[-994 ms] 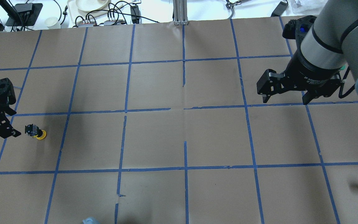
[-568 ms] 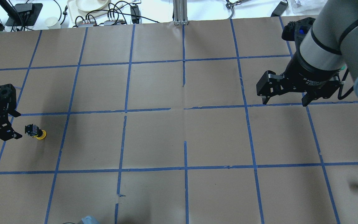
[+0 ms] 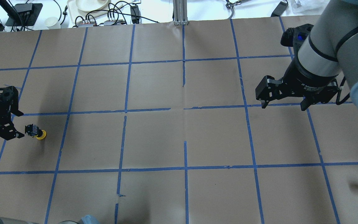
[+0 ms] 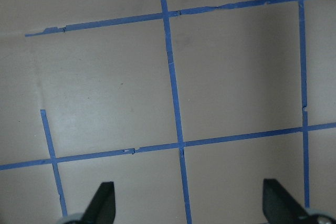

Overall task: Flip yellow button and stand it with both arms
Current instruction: 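Lower the left gripper and close it on the button's black base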

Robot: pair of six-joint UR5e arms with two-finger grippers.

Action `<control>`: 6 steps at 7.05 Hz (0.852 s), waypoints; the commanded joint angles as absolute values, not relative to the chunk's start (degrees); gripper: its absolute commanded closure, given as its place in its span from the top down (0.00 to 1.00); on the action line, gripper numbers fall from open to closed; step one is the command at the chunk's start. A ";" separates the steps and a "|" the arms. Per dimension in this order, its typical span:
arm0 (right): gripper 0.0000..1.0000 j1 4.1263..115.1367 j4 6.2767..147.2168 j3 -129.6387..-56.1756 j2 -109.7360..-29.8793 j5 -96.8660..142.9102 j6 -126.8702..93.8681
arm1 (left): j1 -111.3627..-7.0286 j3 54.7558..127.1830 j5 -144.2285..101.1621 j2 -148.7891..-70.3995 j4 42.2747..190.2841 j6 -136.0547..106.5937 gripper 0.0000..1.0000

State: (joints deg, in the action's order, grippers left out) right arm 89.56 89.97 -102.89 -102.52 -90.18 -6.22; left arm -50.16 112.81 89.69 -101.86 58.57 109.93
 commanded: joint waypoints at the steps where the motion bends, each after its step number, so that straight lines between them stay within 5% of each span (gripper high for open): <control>1: 1.00 89.65 90.00 -102.40 -104.05 -89.91 -6.07 | -50.18 113.72 89.82 -102.30 58.36 110.48 1.00; 6: 1.00 89.74 90.53 -106.61 -106.96 -88.50 -5.98 | -50.36 115.31 89.56 -102.83 56.25 110.22 0.99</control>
State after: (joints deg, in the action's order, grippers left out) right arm 89.73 90.45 -105.86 -107.02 -88.47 -6.07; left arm -50.31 114.95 89.61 -102.72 56.64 110.31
